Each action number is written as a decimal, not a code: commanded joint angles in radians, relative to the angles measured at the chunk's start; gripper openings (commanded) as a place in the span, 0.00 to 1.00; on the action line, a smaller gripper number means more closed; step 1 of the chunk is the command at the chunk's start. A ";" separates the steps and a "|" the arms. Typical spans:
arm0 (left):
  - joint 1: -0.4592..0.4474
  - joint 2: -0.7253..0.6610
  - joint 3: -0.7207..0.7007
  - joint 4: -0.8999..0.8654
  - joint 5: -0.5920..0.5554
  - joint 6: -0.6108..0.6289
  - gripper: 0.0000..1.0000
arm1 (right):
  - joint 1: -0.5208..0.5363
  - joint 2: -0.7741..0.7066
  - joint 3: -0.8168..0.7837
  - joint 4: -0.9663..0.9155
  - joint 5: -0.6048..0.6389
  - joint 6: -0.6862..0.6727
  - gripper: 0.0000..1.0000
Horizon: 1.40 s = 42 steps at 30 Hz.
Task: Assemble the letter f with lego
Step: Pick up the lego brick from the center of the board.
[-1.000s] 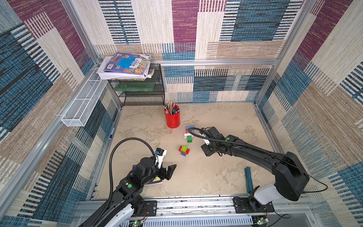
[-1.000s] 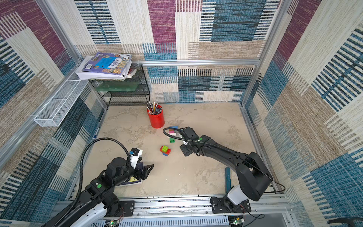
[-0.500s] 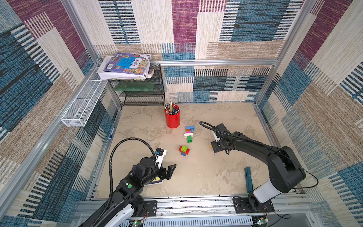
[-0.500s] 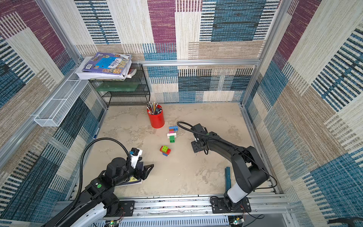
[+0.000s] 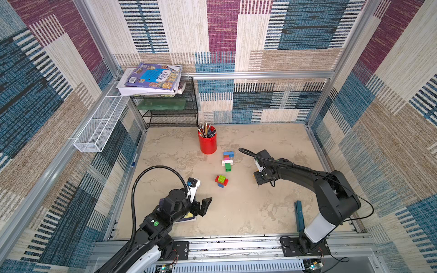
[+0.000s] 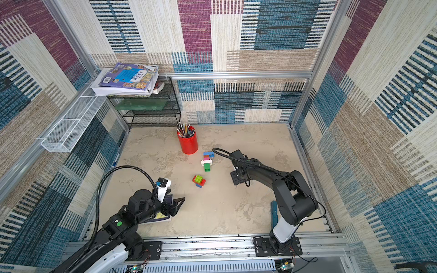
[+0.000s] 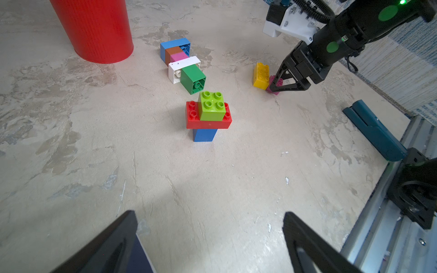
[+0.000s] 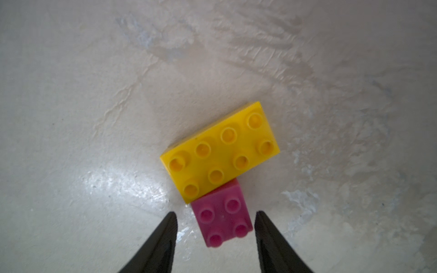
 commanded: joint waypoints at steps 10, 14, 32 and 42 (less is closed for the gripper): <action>0.001 -0.003 0.003 0.021 -0.004 0.018 0.99 | -0.001 0.021 0.013 0.005 -0.001 -0.004 0.48; 0.000 -0.003 0.003 0.022 -0.004 0.019 0.99 | -0.003 0.023 0.013 0.007 -0.006 -0.005 0.47; 0.000 -0.004 0.003 0.022 -0.001 0.018 0.99 | 0.015 -0.026 0.051 -0.036 -0.041 -0.009 0.32; 0.000 -0.005 0.002 0.023 0.003 0.019 0.99 | 0.115 -0.002 0.228 -0.150 -0.058 -0.072 0.29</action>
